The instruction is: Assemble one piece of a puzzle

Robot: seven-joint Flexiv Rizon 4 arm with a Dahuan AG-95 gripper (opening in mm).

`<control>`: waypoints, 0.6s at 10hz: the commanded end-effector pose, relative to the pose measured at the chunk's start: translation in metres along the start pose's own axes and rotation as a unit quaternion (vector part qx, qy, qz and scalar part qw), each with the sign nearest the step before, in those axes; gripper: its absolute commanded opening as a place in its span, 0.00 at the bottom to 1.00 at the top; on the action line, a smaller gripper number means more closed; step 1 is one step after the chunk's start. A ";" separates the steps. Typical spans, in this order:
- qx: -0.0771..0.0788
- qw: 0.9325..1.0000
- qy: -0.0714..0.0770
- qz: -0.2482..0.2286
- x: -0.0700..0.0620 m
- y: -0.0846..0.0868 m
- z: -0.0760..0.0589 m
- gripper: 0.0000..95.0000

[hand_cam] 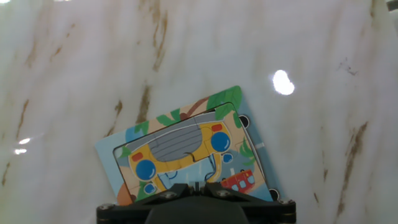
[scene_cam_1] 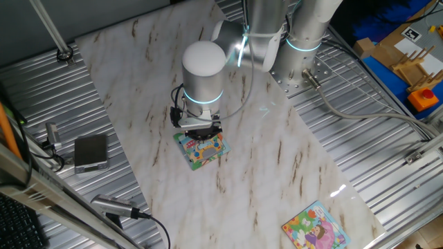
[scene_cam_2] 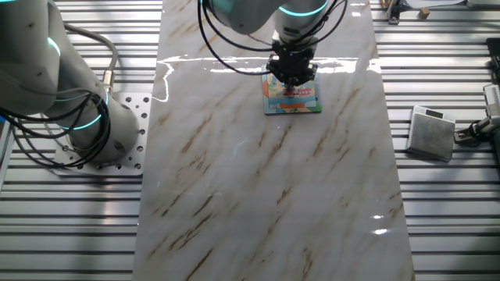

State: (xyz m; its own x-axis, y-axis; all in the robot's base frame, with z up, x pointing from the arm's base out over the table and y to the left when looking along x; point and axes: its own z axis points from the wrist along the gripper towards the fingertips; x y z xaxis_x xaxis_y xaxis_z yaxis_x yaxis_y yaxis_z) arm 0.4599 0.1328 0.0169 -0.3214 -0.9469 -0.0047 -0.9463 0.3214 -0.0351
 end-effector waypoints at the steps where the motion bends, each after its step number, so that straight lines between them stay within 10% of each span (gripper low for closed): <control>1: 0.001 1.000 -0.002 0.003 0.002 0.000 -0.003 0.00; 6: -0.022 0.999 -0.001 0.029 0.001 0.000 -0.004 0.00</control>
State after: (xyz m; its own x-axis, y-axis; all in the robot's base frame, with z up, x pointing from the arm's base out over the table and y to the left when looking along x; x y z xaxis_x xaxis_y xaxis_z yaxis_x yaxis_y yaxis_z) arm 0.4604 0.1312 0.0191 -0.3750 -0.9270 -0.0070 -0.9270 0.3749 0.0077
